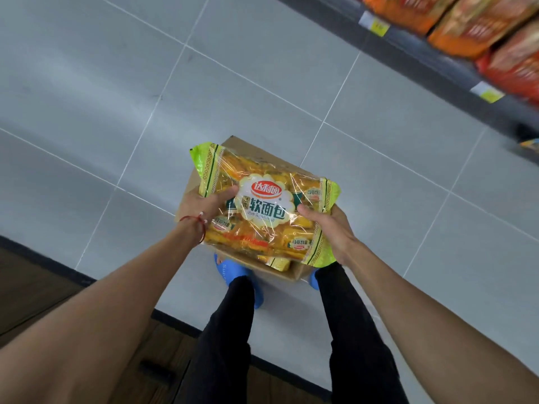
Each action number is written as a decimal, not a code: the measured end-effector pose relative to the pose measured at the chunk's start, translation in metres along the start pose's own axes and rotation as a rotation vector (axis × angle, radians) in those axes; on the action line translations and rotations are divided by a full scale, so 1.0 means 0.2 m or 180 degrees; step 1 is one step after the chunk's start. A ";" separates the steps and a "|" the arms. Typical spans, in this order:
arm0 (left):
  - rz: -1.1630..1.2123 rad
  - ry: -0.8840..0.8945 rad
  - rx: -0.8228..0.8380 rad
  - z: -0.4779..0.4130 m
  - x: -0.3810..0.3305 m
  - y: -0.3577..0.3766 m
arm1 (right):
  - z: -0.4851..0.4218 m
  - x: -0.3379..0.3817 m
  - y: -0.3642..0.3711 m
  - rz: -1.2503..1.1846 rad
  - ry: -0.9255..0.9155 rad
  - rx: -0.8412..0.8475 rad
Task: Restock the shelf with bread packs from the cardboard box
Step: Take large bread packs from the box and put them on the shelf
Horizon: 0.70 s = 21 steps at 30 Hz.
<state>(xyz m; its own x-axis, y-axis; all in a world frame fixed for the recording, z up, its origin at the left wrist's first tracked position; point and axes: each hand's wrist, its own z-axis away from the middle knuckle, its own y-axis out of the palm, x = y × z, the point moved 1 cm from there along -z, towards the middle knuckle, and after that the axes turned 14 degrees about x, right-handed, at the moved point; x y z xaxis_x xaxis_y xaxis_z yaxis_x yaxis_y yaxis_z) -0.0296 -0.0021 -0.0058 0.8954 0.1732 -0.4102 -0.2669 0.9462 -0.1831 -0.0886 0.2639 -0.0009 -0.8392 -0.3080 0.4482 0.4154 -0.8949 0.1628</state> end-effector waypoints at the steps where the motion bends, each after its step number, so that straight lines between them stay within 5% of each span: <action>1: 0.0009 0.0090 0.0008 0.07 -0.05 -0.01 | 0.07 0.05 0.00 0.0047 -0.0127 0.0024; 11: -0.0067 0.0800 0.0280 0.92 -0.65 0.01 | 0.94 0.67 -0.07 0.0372 -0.1130 -0.0400; 21: 0.0207 0.1657 0.0207 1.61 -1.23 0.55 | 1.61 1.19 -0.62 0.0370 -0.2198 -0.0454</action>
<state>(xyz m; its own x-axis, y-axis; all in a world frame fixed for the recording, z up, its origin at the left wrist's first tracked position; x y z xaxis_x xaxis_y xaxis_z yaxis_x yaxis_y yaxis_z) -0.1650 0.1478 0.3635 0.5779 0.0891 -0.8112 -0.2785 0.9559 -0.0935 -0.2272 0.4051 0.3682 -0.3588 -0.1714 0.9175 0.3992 -0.9167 -0.0152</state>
